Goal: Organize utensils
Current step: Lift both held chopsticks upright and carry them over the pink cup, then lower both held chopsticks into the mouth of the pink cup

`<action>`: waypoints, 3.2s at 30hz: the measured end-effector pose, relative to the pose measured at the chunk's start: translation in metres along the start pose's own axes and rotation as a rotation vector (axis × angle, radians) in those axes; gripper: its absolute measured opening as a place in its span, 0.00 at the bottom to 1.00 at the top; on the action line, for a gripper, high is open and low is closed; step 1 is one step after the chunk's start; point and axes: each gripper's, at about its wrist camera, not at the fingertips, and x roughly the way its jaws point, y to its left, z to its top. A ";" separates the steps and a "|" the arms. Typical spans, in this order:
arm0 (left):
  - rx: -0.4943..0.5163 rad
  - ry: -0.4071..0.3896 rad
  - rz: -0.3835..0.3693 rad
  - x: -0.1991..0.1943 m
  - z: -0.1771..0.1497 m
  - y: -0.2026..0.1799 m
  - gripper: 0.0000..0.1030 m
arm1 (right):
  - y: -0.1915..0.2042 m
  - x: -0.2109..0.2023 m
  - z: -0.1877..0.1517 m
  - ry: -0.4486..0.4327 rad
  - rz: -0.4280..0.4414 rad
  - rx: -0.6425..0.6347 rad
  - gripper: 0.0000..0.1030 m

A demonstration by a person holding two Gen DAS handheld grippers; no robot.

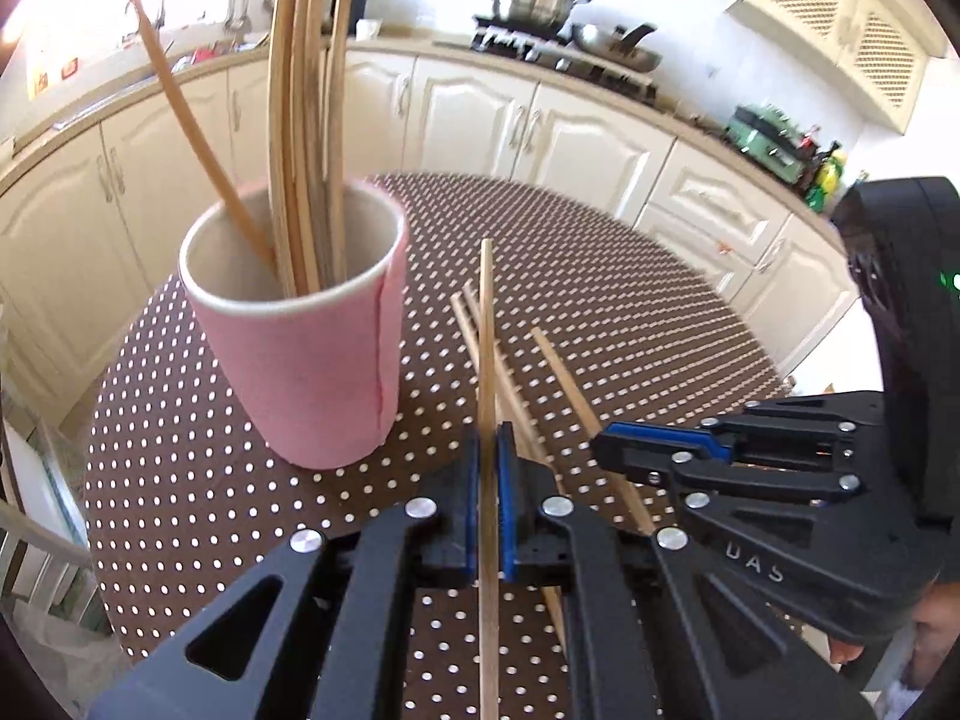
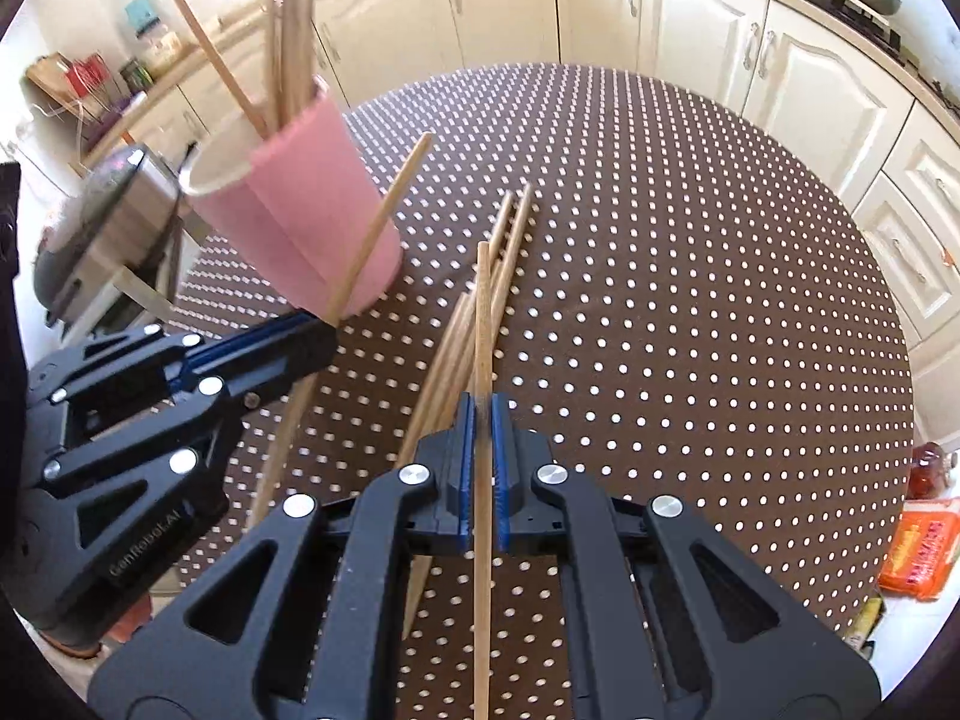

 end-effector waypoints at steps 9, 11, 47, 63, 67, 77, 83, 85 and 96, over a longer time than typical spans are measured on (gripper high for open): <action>0.047 -0.110 -0.069 -0.056 -0.016 -0.003 0.06 | -0.017 -0.056 0.009 -0.145 0.062 0.009 0.06; 0.063 -0.140 -0.087 -0.068 -0.017 -0.006 0.06 | -0.012 -0.065 0.010 -0.173 0.069 0.003 0.06; -0.002 -0.518 -0.007 -0.157 0.047 0.028 0.06 | 0.037 -0.136 0.074 -0.457 0.136 -0.054 0.06; -0.066 -0.757 0.113 -0.172 0.078 0.044 0.06 | 0.037 -0.158 0.105 -0.648 0.154 -0.008 0.06; -0.078 -0.790 0.128 -0.171 0.078 0.048 0.06 | 0.034 -0.148 0.108 -0.633 0.154 -0.006 0.06; -0.065 -0.746 0.158 -0.142 0.066 0.055 0.06 | 0.031 -0.124 0.104 -0.581 0.159 0.000 0.06; -0.051 -0.701 0.167 -0.129 0.056 0.056 0.06 | 0.033 -0.117 0.101 -0.561 0.176 0.004 0.06; -0.043 -0.678 0.164 -0.125 0.052 0.056 0.06 | 0.033 -0.114 0.100 -0.554 0.172 0.007 0.06; -0.002 -0.634 0.176 -0.125 0.040 0.051 0.28 | 0.035 -0.100 0.092 -0.520 0.169 0.019 0.06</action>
